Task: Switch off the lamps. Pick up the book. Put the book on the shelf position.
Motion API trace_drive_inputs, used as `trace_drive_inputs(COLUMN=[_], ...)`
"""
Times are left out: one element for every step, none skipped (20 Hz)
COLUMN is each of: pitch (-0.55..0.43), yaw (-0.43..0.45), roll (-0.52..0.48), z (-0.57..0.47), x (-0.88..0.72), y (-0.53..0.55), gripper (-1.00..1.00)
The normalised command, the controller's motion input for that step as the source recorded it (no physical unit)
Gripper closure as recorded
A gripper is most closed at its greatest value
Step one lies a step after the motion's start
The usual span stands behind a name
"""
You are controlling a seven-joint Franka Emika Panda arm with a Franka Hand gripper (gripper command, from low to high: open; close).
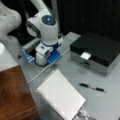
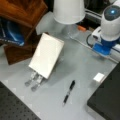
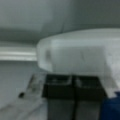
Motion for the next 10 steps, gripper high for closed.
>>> trace_drive_inputs(pitch=[-0.5, -0.496, -0.491, -0.482, -0.478, -0.468, -0.463, -0.461, -0.463, -0.462], yaw=[-0.08, -0.079, -0.078, -0.073, -0.068, -0.062, -0.056, -0.052, -0.051, -0.045], roll=[-0.039, -0.041, -0.048, -0.056, -0.057, -0.071, -0.078, -0.078, -0.087, -0.088], z=[-0.48, -0.48, -0.49, -0.49, -0.49, -0.5, -0.51, -0.51, -0.52, -0.53], x=[-0.81, -0.82, -0.83, -0.84, -0.84, -0.85, -0.86, -0.86, -0.86, -0.86], y=[-0.17, -0.16, -0.16, -0.16, -0.15, -0.16, -0.16, -0.16, -0.16, -0.15], gripper=[1.0, 1.0, 1.0, 1.0, 1.0, 1.0, 1.0, 1.0, 1.0, 1.0])
